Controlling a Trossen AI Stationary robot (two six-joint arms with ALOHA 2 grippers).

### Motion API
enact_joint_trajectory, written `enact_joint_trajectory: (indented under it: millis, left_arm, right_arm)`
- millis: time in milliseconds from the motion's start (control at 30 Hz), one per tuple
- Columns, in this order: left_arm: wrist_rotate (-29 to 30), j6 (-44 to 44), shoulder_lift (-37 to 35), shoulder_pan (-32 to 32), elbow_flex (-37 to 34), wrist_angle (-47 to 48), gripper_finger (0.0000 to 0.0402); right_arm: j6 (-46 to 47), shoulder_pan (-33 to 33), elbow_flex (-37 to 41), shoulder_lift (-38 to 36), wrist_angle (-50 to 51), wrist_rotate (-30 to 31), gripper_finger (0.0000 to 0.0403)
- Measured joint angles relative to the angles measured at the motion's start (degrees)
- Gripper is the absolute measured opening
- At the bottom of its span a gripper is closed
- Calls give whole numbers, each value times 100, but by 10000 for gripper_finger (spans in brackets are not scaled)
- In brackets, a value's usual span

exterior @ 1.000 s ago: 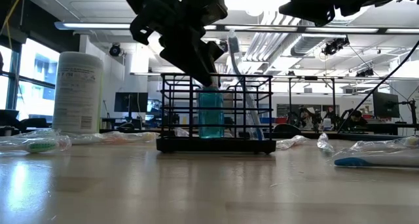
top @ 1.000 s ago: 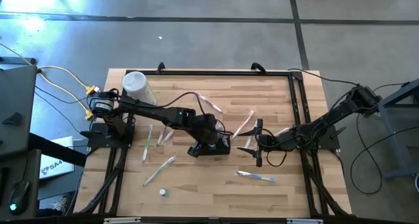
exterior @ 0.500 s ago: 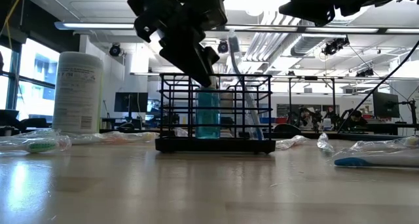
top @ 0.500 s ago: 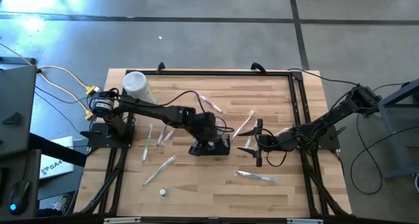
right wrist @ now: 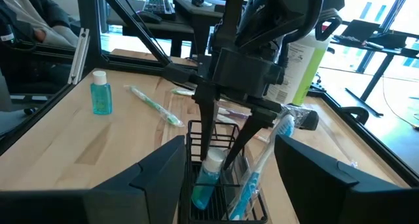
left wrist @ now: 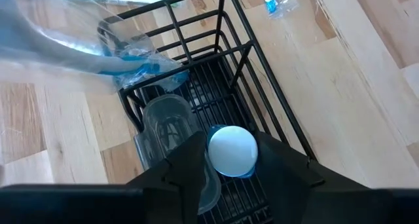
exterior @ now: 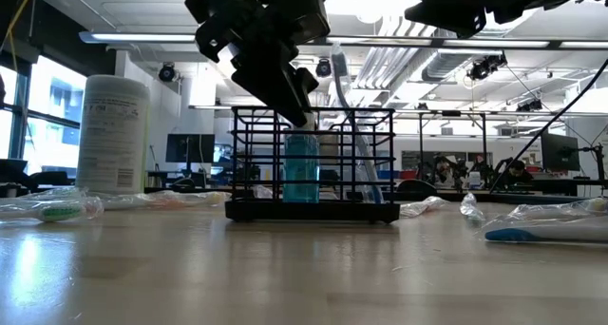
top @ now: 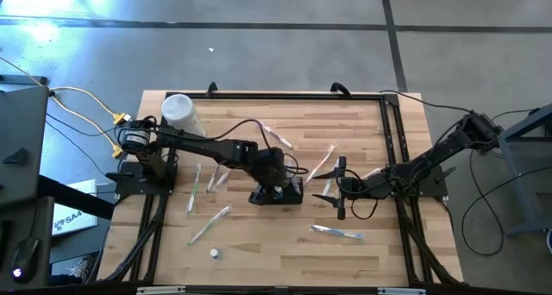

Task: Pick & Place toothbrushing station
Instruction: Put the right blue mouthwash into the black wire organizer, then put the blue mouthwash into the black wire organizer

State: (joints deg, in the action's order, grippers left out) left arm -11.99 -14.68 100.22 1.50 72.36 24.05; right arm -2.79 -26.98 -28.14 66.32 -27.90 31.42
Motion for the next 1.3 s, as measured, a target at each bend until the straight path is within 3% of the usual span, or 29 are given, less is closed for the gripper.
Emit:
enact_joint_trajectory:
  millis: [733, 1067, 1300]
  left_arm:
    - [3, 149, 2, 0, 707, 912, 132]
    - [40, 145, 2, 10, 1577, 2149, 132]
    - [57, 162, 2, 421, 2408, 3355, 132]
  right_arm:
    - [0, -1, 0, 0, 41, -2, 228]
    - [0, 0, 0, 0, 46, 0, 228]
    - [-2, 0, 0, 0, 72, 0, 228]
